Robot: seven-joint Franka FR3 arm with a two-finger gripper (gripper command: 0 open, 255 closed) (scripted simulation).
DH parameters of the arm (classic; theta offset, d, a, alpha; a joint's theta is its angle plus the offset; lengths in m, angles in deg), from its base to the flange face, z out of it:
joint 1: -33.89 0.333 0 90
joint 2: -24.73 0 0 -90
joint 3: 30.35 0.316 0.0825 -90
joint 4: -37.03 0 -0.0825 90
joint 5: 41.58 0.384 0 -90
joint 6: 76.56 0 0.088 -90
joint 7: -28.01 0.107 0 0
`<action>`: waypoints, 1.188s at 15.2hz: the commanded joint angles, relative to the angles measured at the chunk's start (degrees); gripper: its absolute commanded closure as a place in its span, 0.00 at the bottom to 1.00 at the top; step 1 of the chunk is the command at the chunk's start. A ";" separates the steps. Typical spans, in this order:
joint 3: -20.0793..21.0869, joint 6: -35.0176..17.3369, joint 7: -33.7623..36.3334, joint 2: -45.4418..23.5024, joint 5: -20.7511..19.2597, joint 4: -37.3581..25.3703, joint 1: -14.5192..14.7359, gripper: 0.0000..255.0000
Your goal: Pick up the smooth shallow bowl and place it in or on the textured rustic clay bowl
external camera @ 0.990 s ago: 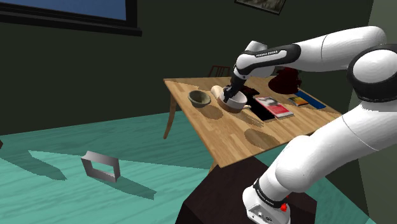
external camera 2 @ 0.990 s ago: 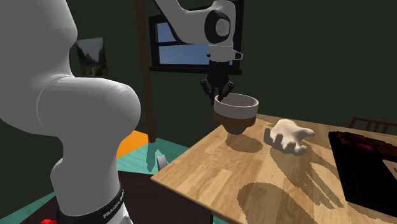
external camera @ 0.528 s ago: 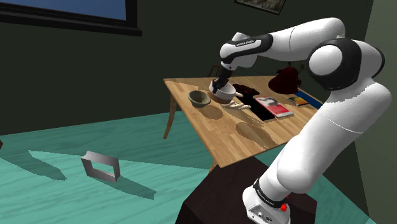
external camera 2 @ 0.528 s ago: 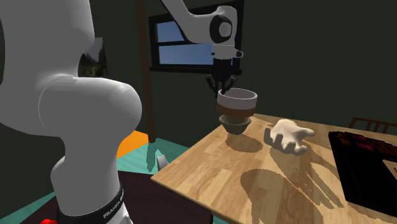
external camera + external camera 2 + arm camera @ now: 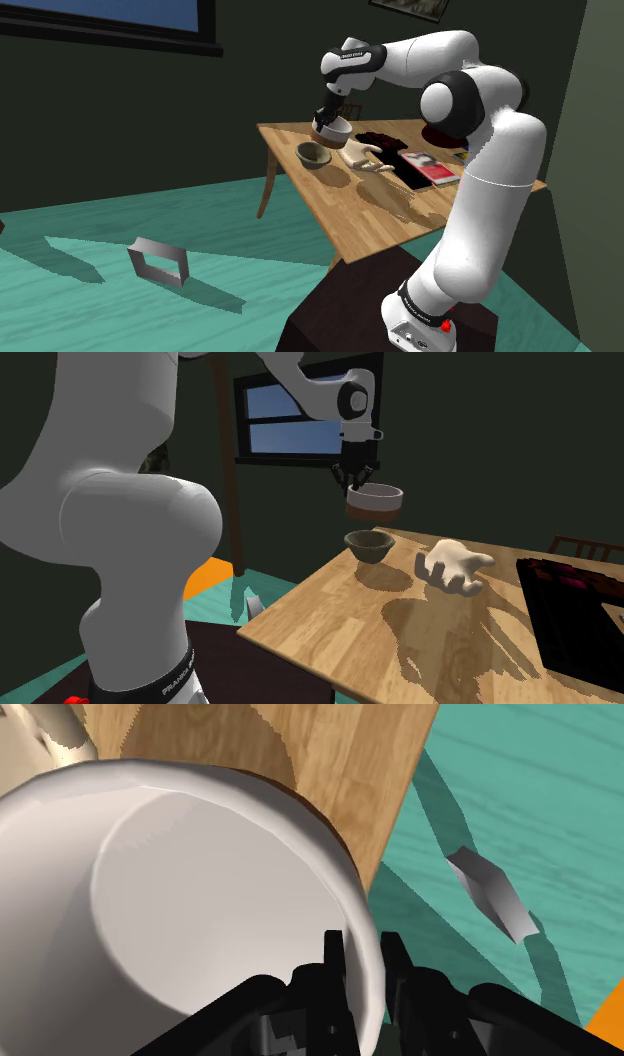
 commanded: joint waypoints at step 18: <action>2.93 -1.75 -0.48 -15.44 5.43 -12.87 -2.90 1.00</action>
